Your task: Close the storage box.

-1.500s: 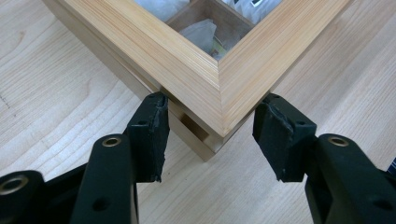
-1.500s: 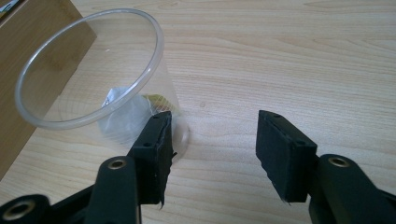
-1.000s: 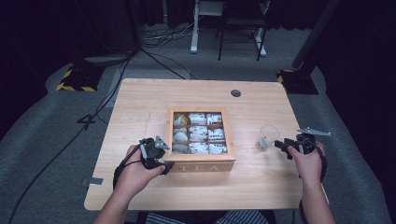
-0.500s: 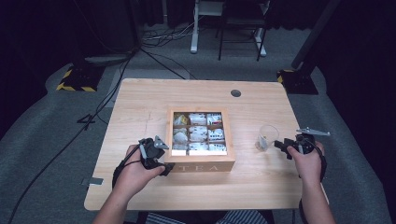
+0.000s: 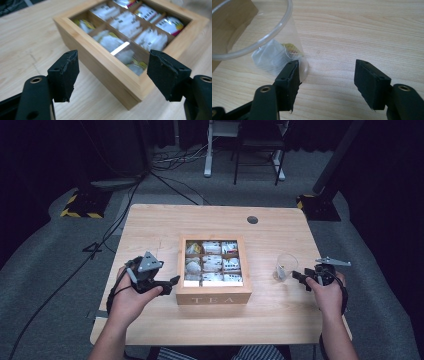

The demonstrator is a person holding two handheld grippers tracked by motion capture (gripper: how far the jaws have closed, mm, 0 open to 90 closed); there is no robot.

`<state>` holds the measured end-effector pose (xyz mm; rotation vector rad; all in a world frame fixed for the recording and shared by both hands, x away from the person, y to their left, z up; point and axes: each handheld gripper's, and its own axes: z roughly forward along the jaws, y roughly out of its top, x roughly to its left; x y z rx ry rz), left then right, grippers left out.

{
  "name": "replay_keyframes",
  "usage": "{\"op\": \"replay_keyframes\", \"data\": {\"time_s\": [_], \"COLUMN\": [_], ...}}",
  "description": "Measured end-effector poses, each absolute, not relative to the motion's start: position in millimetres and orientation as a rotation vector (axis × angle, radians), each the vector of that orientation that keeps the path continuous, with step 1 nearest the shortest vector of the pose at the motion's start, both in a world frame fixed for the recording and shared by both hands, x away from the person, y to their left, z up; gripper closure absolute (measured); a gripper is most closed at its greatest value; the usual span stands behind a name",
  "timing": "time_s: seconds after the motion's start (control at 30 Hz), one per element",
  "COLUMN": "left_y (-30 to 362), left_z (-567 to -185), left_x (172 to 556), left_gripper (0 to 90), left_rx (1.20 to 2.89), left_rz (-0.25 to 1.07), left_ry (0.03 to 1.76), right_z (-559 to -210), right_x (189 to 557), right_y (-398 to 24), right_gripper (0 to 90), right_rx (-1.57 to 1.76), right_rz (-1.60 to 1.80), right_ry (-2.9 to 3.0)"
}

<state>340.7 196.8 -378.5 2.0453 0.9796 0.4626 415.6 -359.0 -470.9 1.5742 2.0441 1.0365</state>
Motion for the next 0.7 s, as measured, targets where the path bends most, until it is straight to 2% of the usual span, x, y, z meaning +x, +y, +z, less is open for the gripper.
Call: {"op": "replay_keyframes", "data": {"time_s": [0.1, 0.27, 0.7], "left_y": [209.2, 226.4, 252.0], "left_z": [-378.8, -392.5, -429.9], "left_x": [345.4, 359.3, 386.4], "left_gripper": [25.3, 22.1, 22.3], "left_rx": [2.013, 2.011, 1.981], "left_rz": [0.489, 0.604, 0.597], "left_ry": [1.028, 1.173, 1.331], "right_z": [-474.2, -479.1, -497.8], "right_x": [415.5, 415.5, 418.2], "right_y": [-359.5, -363.2, -371.8], "right_gripper": [36.8, 35.8, 30.9], "right_rx": [1.559, 1.544, 1.494], "right_rz": [1.021, 1.002, 0.977], "right_ry": [2.057, 2.073, 2.081]}}
